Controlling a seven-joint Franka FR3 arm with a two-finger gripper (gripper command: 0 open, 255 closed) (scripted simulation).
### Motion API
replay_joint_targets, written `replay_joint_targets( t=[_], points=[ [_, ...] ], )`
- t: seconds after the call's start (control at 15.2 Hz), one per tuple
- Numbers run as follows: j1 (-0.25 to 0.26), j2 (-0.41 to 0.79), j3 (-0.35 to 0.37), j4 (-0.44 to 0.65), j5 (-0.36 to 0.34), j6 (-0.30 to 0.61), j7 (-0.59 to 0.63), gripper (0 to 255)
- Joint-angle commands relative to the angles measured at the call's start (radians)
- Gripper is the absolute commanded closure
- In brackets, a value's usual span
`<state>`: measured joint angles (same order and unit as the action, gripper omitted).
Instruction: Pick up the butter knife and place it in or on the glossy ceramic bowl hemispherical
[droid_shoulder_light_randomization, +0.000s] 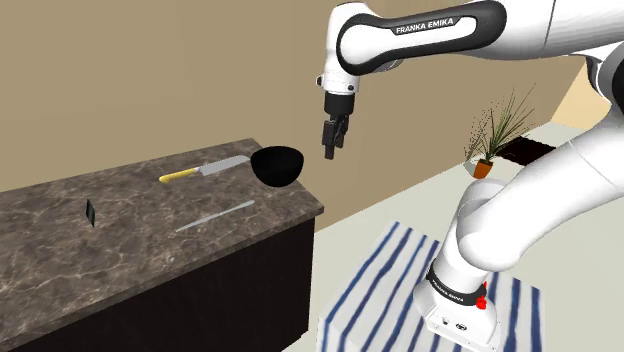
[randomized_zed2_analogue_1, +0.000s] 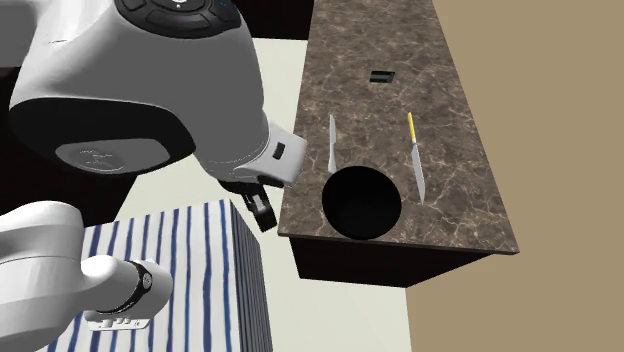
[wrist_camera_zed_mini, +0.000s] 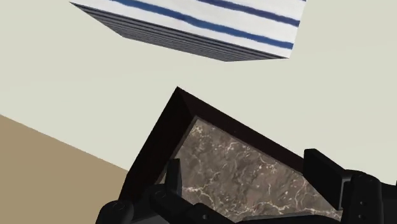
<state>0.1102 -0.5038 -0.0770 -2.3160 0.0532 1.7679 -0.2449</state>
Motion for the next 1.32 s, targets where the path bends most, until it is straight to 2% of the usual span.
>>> replay_joint_targets(
  t=[0.0,0.59,1.25],
  points=[
    [0.02,0.065,-0.005,0.02,-0.002,0.054,-0.061,0],
    [0.103,0.362,0.015,0.171,0.013,0.238,-0.29,0],
    [0.171,0.665,0.081,0.396,0.009,0.361,-0.504,0]
  ],
)
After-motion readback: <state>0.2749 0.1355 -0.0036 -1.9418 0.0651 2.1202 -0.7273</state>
